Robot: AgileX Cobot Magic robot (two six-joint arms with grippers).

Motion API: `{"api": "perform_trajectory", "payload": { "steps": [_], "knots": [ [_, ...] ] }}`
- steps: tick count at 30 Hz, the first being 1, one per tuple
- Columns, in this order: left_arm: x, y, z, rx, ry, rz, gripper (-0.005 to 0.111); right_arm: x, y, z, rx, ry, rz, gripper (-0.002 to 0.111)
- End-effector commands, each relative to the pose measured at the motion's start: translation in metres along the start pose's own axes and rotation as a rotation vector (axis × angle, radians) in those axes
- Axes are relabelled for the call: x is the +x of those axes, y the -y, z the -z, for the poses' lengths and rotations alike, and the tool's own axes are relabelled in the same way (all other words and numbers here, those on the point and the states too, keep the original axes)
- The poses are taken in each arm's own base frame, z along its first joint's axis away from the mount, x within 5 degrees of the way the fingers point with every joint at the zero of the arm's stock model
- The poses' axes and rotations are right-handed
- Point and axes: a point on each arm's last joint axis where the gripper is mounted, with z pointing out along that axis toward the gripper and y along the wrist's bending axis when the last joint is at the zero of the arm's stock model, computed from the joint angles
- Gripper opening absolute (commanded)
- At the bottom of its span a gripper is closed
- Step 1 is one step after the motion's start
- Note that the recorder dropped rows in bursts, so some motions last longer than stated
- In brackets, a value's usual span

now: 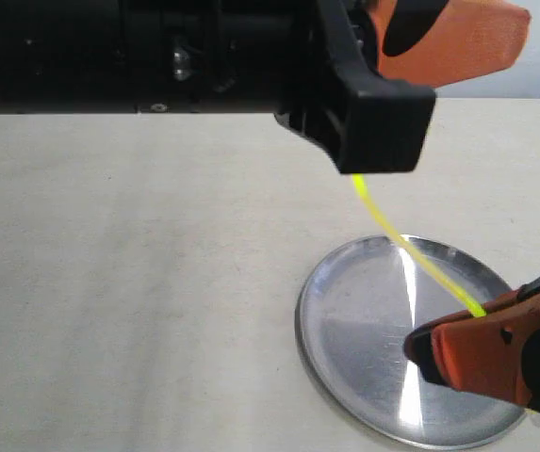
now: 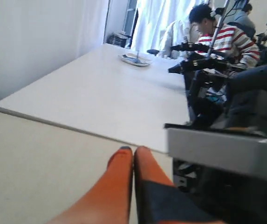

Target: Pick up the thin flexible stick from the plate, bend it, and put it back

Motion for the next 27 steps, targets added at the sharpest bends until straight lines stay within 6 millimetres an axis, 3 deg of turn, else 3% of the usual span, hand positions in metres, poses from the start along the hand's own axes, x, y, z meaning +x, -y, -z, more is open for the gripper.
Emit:
{"api": "perform_trajectory", "payload": {
  "steps": [1,4,8,15,18,27],
  "knots": [
    [0.020,-0.007,0.001,-0.076,-0.160,-0.093,0.000,-0.017,-0.016,0.015,-0.085,0.216,0.066,-0.001],
    [0.040,-0.009,0.003,-0.072,-0.252,-0.055,0.000,-0.024,-0.012,0.036,0.103,0.298,0.071,-0.001],
    [0.041,0.003,0.003,0.047,-0.235,0.042,0.000,-0.023,0.002,0.039,0.271,0.249,0.033,-0.001],
    [0.027,0.001,0.001,0.031,-0.080,-0.011,0.000,-0.005,0.010,0.010,0.179,-0.009,-0.016,-0.001],
    [0.027,-0.012,0.001,-0.103,-0.086,-0.070,0.000,0.000,0.011,0.010,0.187,-0.047,-0.007,-0.001],
    [0.028,-0.016,0.002,-0.148,-0.112,-0.129,0.001,0.002,0.005,0.013,0.140,-0.038,0.026,-0.001]
  ]
}}
